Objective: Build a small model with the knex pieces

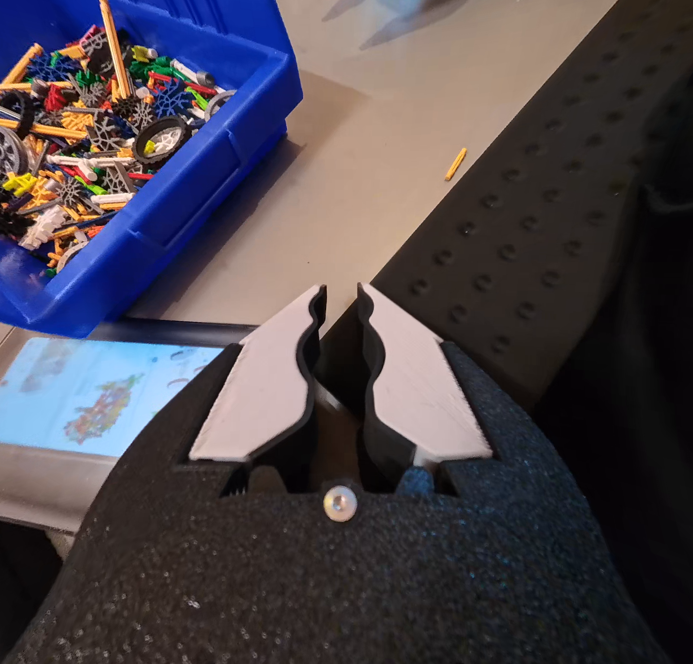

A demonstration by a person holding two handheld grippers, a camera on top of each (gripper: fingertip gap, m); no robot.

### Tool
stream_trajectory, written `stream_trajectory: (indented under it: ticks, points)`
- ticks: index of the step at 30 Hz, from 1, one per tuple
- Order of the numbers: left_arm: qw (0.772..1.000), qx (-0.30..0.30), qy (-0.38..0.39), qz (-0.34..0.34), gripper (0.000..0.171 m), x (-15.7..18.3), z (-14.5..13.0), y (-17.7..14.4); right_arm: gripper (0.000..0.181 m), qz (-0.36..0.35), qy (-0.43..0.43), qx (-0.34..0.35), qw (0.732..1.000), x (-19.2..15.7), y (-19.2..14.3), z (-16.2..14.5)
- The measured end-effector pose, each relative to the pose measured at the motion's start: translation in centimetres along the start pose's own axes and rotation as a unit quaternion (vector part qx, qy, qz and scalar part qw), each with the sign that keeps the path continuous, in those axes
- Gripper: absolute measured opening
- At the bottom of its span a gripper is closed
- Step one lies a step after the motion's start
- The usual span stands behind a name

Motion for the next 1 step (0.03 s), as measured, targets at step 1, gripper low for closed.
stream_trajectory:
  ticks: [1]
  points:
    - [1.0, 0.005, -0.001, 0.0, 0.014, -0.02, 0.02, -0.05, 0.05, 0.001, 0.002, 0.0, 1.0, 0.05, 0.01, -0.01]
Point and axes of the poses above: each gripper's, where its closed fingertips meet, y out along the fingers, z out of its top, x = y × z across the jaws, the point moved 2 cm from there along -y, back along the fingers, and after that the axes turned 15 degrees about -x, right-handed, at the moved point
